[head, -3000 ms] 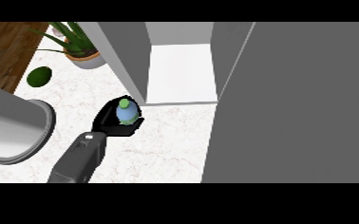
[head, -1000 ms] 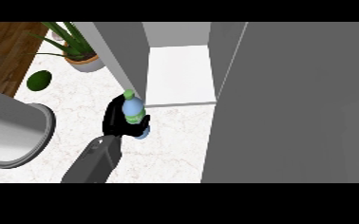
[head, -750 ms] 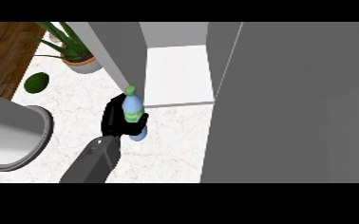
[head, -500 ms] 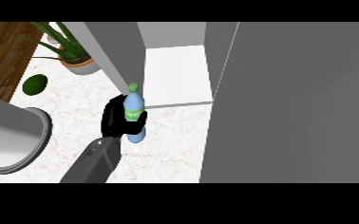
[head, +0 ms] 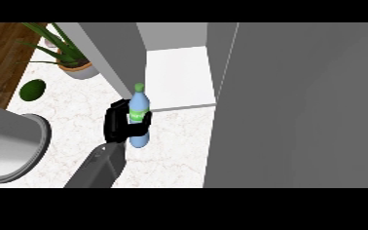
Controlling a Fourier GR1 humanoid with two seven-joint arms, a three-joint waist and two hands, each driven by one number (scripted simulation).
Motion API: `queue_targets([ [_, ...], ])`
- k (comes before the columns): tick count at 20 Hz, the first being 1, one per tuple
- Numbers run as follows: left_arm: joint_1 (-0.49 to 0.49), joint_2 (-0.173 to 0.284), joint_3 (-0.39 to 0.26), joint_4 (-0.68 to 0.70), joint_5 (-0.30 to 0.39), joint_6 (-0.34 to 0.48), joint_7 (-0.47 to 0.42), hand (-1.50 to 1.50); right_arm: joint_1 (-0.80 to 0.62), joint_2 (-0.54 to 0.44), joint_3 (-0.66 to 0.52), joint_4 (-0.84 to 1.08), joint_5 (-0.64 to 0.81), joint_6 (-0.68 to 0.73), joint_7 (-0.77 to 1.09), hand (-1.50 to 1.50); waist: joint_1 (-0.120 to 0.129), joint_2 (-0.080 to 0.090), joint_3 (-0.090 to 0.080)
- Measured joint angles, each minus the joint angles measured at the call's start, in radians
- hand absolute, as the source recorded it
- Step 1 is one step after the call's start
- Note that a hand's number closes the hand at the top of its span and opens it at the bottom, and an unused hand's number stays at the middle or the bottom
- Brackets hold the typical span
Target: Pick up the bottled water, place it into the cabinet and close the cabinet
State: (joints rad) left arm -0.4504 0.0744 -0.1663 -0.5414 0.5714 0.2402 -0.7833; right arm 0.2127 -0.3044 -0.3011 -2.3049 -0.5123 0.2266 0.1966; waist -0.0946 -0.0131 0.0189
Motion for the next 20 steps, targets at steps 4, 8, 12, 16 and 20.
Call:
queue_targets([
  [4, 0.008, -0.005, -0.011, -0.016, 0.0, 0.077, -0.018, 1.5, -0.009, -0.013, -0.021, 0.021, -0.037, 0.02, -0.006, -1.5, -0.007, 0.003, 0.002],
  [8, 0.009, 0.0, -0.022, -0.022, -0.006, 0.151, -0.03, 1.5, -0.015, -0.028, -0.042, 0.037, -0.073, 0.037, -0.006, -1.5, -0.017, 0.005, 0.003],
  [12, 0.01, 0.003, -0.029, -0.028, -0.012, 0.208, -0.039, 1.5, -0.018, -0.039, -0.062, 0.054, -0.095, 0.05, -0.009, -1.5, -0.02, 0.007, 0.004],
  [16, 0.012, 0.008, -0.023, -0.038, -0.001, 0.228, -0.04, 1.5, -0.029, -0.049, -0.07, 0.065, -0.113, 0.059, -0.009, -1.5, -0.027, 0.012, 0.004],
  [20, 0.017, 0.01, -0.017, -0.049, 0.017, 0.231, -0.039, 1.5, -0.036, -0.062, -0.085, 0.082, -0.134, 0.071, -0.009, -1.5, -0.035, 0.015, 0.003],
])
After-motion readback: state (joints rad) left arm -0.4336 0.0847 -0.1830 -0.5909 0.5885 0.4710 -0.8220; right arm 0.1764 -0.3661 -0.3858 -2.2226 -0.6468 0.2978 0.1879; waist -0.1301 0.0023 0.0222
